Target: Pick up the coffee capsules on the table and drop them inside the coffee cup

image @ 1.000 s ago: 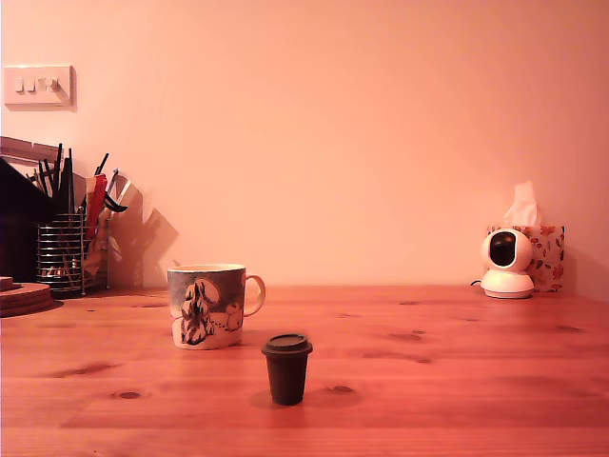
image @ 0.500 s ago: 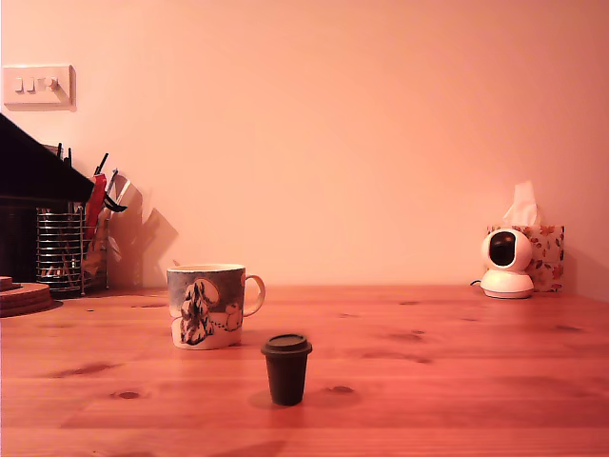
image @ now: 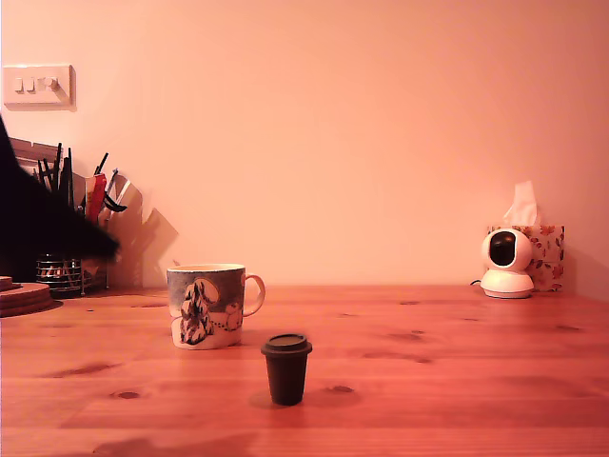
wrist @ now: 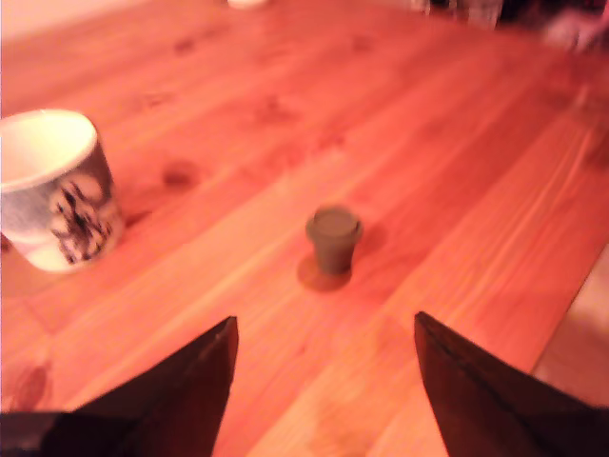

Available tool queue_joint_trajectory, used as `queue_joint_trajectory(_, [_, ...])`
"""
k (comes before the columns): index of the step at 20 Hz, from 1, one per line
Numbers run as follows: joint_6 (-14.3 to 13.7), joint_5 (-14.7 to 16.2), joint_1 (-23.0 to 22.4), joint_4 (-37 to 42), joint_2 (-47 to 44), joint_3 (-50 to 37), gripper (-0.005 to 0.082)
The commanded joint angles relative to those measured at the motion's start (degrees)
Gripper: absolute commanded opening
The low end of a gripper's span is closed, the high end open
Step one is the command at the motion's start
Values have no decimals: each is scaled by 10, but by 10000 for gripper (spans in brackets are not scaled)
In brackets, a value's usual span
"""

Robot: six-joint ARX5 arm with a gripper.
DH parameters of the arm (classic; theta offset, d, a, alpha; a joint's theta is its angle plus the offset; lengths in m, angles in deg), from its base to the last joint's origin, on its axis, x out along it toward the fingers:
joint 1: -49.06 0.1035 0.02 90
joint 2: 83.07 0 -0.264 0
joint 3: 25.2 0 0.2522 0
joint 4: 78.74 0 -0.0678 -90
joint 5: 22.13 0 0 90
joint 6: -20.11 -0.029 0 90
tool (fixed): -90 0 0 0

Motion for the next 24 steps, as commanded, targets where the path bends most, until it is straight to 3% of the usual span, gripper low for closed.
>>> queue_joint_trajectory(1, [-9,0,-2,24,-25,-14,536])
queue_joint_trajectory(15, [-86,16,-9,187,-200,-14,536])
queue_joint_trajectory(19, [-124,24,-9,194,-228,-14,536])
queue_joint_trajectory(24, [-129,32,-9,231,-263,-14,535])
